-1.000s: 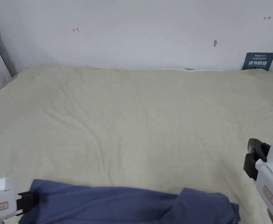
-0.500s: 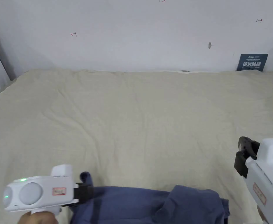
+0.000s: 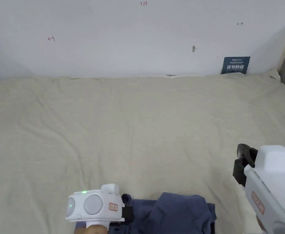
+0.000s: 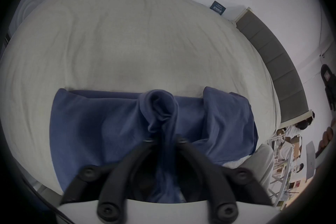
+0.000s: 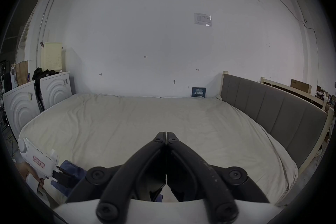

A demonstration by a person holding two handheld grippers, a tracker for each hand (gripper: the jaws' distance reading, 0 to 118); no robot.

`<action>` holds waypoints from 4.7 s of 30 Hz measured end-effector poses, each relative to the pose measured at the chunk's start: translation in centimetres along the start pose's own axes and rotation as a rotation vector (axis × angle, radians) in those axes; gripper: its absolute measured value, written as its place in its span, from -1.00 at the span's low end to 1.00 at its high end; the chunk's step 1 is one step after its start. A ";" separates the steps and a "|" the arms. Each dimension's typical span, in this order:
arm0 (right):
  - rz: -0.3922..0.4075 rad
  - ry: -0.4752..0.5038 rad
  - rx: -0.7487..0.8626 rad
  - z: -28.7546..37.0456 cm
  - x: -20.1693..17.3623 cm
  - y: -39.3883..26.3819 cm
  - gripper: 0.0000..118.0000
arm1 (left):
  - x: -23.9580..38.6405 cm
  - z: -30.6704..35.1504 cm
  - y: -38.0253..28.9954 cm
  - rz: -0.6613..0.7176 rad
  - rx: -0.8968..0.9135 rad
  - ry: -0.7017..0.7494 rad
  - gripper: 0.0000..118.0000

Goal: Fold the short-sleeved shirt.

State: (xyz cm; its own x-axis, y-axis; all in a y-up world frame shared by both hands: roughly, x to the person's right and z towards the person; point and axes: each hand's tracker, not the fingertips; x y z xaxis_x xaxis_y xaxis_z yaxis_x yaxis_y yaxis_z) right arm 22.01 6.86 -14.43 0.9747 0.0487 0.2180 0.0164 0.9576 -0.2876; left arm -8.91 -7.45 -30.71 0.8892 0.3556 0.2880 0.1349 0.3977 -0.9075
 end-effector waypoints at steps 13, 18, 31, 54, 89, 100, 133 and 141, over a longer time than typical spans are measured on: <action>-0.009 -0.002 0.013 0.4 0.2 0.6 -0.98 | -1.2 7.1 -0.7 -0.040 0.278 0.044 0.88; -0.006 0.005 0.022 0.6 0.1 0.9 -0.98 | -3.2 7.9 -2.3 -0.063 0.384 0.200 0.12; -0.011 -0.004 0.003 0.8 0.7 0.3 -0.98 | -1.3 1.0 -7.6 -0.166 0.264 0.148 -1.00; -0.020 -0.002 -0.002 0.7 0.9 0.5 -0.98 | -1.7 5.6 -5.1 -0.039 0.341 -0.066 -0.98; 0.011 0.012 -0.031 -0.9 -0.4 0.8 -0.98 | -14.7 6.2 -3.1 0.134 0.182 -0.097 -0.83; -0.003 0.053 -0.003 -0.7 -0.8 1.0 -0.98 | -18.2 14.5 -3.6 0.171 0.216 0.145 -0.83; -0.060 -0.043 -0.007 2.4 4.0 -0.2 -0.98 | 9.4 1.1 -0.6 -0.087 0.077 -0.134 0.92; -0.053 -0.020 0.010 2.4 2.9 0.4 -0.98 | 8.5 6.7 -1.7 -0.224 0.434 0.025 0.21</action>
State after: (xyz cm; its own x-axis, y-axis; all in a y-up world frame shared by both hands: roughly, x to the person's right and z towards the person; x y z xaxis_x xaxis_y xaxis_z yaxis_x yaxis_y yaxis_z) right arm 24.36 8.03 -11.67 0.9679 0.0032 0.2512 0.0657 0.9619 -0.2654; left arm -4.55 0.54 -24.66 0.8701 0.2024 0.4494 0.1340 0.7803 -0.6109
